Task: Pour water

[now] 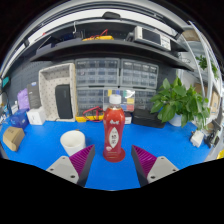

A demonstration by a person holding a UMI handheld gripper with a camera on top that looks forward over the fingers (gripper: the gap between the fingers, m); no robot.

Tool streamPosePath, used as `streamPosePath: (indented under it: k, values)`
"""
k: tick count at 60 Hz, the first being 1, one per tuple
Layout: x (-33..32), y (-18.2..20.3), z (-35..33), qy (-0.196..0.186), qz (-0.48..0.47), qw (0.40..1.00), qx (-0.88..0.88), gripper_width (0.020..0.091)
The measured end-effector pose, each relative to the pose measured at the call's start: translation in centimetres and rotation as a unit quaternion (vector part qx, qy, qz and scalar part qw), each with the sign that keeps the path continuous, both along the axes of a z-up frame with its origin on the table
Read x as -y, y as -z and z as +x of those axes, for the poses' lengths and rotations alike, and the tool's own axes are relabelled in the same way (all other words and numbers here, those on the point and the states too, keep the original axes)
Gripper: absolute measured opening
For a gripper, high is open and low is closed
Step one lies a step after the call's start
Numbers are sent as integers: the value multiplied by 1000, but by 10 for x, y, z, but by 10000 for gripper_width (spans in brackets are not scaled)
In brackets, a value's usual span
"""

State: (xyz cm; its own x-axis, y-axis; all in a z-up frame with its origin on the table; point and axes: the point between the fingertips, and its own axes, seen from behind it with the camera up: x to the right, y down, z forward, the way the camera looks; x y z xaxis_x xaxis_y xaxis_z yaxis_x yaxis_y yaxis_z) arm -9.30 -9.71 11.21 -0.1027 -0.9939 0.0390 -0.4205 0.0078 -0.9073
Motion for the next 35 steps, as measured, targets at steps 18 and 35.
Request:
streamPosePath:
  k: [18, 35]
  values:
    - [-72, -85, -47, -13, 31, 997, 63, 738]
    - [-112, -107, -71, -37, 15, 996, 78, 743]
